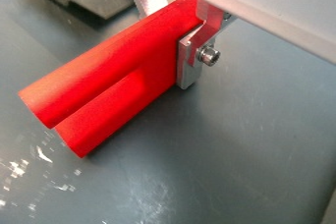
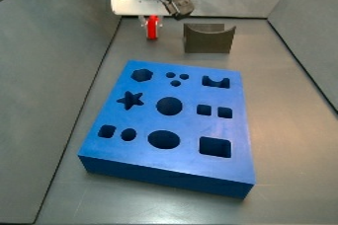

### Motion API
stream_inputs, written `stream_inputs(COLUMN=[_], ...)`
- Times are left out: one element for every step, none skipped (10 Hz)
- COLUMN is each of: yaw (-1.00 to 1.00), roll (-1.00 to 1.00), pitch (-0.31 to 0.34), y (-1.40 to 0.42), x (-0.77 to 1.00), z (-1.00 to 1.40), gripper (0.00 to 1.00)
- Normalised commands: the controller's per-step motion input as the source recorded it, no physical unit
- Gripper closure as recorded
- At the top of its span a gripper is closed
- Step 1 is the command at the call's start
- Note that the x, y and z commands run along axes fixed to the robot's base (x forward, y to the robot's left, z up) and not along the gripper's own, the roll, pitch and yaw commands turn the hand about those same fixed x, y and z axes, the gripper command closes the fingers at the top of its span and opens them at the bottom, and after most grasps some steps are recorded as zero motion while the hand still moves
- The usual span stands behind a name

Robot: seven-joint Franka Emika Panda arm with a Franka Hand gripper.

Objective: Pick up the square-circle object. Move up. Rotate the square-circle object. Place the square-circle object on the fixture. Regrasp the square-circle object. Move to above the board. Insert the square-circle object.
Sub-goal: Move up, then place the square-circle object on the fixture.

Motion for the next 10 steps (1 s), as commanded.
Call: stream_inputs(yaw=[0.0, -0.01, -0.01, -0.01, 0.0, 0.0, 0.0, -0.01, -0.01, -0.02], roll=[0.0, 0.01, 0.01, 0.02, 0.0, 0.01, 0.01, 0.02, 0.03, 0.04], pitch=[0.027, 0.041, 0.052, 0.052, 0.0, -0.013, 0.013, 0.021, 0.028, 0.034], y=[0.0, 0.01, 0.01, 0.01, 0.0, 0.0, 0.0, 0.0, 0.01, 0.01], x=[-0.03, -0.02, -0.01, -0.02, 0.0, 0.01, 0.0, -0.01, -0.02, -0.02], z=[0.75, 0.59, 0.39, 0.24, 1.0, 1.0, 1.0, 1.0, 1.0, 1.0], gripper=[1.0, 1.0, 1.0, 1.0, 1.0, 1.0, 1.0, 1.0, 1.0, 1.0])
